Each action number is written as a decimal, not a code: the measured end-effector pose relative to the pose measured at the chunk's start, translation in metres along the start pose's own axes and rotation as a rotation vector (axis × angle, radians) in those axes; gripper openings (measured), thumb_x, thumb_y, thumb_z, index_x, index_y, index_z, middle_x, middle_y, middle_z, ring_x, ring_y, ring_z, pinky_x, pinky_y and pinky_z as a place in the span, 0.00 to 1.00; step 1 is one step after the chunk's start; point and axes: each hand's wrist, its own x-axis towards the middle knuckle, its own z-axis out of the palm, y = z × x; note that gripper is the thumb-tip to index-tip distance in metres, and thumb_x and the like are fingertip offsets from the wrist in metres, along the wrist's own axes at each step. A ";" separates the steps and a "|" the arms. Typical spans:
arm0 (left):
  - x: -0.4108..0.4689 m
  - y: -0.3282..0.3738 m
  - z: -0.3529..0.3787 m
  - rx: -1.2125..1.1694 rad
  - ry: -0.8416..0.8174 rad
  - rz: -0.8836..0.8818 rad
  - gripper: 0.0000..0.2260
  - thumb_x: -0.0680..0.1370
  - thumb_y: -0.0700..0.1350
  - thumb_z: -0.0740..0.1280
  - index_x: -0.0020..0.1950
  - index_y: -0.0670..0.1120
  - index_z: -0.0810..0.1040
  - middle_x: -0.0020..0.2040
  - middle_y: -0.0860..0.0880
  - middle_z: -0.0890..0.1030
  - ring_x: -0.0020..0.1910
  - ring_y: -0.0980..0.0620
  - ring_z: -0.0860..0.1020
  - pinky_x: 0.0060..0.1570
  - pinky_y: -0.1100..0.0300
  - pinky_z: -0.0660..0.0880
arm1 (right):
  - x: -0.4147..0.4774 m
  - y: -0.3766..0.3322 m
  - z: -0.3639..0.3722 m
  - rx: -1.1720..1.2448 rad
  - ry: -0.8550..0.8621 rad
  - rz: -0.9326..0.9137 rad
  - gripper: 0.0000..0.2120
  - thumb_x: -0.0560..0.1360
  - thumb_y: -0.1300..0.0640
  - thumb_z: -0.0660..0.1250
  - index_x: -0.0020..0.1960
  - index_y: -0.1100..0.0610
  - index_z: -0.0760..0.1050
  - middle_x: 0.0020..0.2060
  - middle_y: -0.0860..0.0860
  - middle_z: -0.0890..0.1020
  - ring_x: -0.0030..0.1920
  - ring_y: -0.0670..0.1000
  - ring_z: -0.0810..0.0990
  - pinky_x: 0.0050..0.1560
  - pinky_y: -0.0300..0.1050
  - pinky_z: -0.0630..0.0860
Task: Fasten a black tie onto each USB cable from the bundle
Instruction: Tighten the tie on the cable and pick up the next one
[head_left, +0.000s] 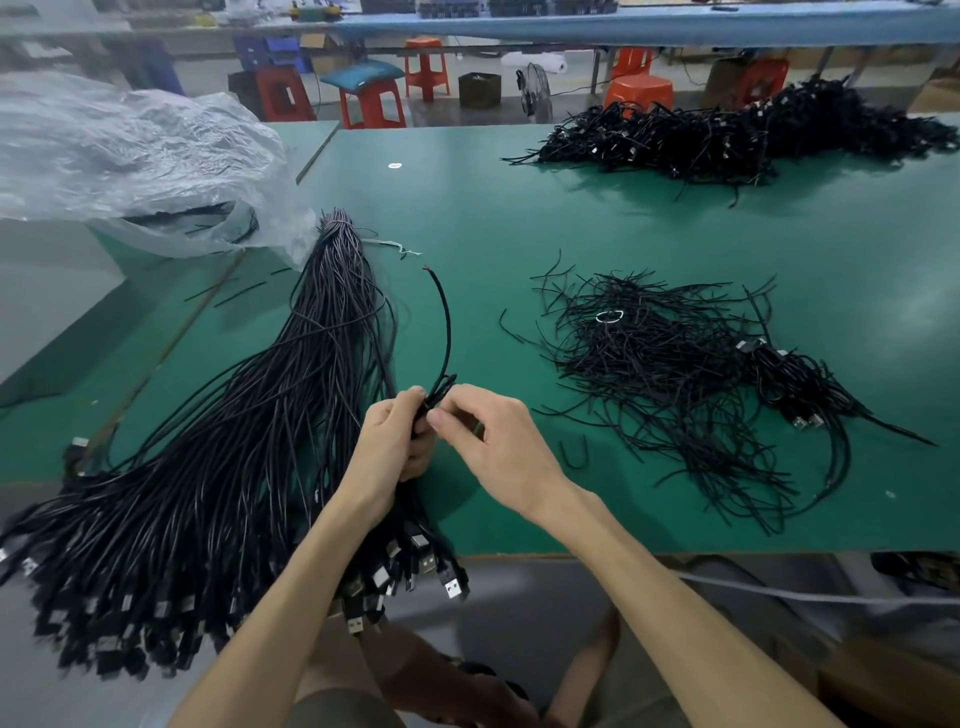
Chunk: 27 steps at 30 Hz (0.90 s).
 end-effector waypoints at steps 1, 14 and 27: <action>0.000 0.000 0.000 -0.008 0.010 -0.001 0.17 0.74 0.58 0.62 0.28 0.54 0.65 0.25 0.54 0.60 0.23 0.54 0.54 0.22 0.65 0.53 | 0.000 -0.001 0.002 0.021 0.014 0.012 0.11 0.83 0.55 0.66 0.42 0.57 0.76 0.35 0.45 0.77 0.36 0.46 0.73 0.39 0.36 0.67; 0.000 0.034 -0.021 0.146 -0.247 0.057 0.15 0.88 0.49 0.56 0.56 0.43 0.80 0.42 0.39 0.82 0.33 0.41 0.78 0.40 0.50 0.72 | -0.002 -0.004 -0.015 0.456 0.028 0.242 0.13 0.83 0.59 0.65 0.40 0.59 0.77 0.35 0.53 0.83 0.34 0.51 0.75 0.37 0.43 0.75; -0.010 0.064 -0.006 0.446 -0.416 0.520 0.26 0.81 0.37 0.67 0.79 0.47 0.67 0.78 0.54 0.71 0.79 0.52 0.66 0.77 0.49 0.64 | -0.002 -0.012 -0.040 0.919 -0.199 0.357 0.10 0.82 0.54 0.67 0.42 0.56 0.77 0.35 0.51 0.77 0.34 0.47 0.72 0.35 0.37 0.72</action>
